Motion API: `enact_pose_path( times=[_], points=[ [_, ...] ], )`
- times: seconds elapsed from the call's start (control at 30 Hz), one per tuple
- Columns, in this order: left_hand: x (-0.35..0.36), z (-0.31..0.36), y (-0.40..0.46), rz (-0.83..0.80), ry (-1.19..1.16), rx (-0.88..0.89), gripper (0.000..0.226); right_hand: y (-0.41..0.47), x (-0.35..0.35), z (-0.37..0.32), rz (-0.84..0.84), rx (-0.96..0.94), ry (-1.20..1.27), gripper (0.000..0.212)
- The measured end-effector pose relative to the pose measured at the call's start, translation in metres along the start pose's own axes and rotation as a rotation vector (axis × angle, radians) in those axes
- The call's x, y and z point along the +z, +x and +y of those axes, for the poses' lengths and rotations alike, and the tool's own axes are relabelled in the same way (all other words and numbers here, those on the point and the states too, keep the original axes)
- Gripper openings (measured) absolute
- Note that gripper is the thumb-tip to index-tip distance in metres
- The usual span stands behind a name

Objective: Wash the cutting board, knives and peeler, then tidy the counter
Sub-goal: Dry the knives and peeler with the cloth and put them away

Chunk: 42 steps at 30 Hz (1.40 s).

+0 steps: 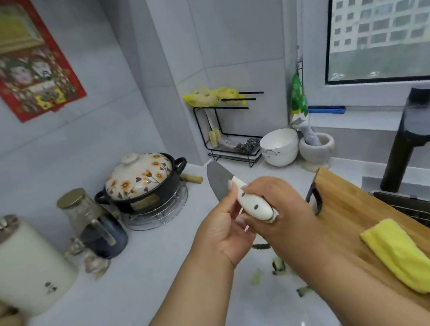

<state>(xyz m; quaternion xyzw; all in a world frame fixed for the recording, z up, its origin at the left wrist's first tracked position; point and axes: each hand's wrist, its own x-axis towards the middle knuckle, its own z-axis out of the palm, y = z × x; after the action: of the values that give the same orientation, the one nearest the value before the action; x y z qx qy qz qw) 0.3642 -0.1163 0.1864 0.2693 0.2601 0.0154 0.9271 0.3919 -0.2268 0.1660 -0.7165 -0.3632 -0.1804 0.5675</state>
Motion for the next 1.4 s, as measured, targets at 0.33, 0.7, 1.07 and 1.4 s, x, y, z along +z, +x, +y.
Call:
enact_pose_path(
  times=[0.33,0.7,1.07,1.4],
  points=[
    [-0.099,0.090,-0.062,0.163,0.149,0.156,0.042,0.036,0.098,-0.071,-0.045,0.064,0.132,0.047],
    [-0.233,0.199,-0.117,0.583,0.285,0.551,0.011,0.061,0.213,-0.160,-0.190,0.019,0.327,0.049],
    [-0.315,0.285,-0.145,0.832,0.870,0.758,0.048,0.096,0.299,-0.235,-0.239,-0.085,0.415,0.042],
    [-0.342,0.316,-0.134,0.825,1.445,0.600,0.079,0.107,0.349,-0.247,-0.316,-0.107,0.327,0.041]
  ],
)
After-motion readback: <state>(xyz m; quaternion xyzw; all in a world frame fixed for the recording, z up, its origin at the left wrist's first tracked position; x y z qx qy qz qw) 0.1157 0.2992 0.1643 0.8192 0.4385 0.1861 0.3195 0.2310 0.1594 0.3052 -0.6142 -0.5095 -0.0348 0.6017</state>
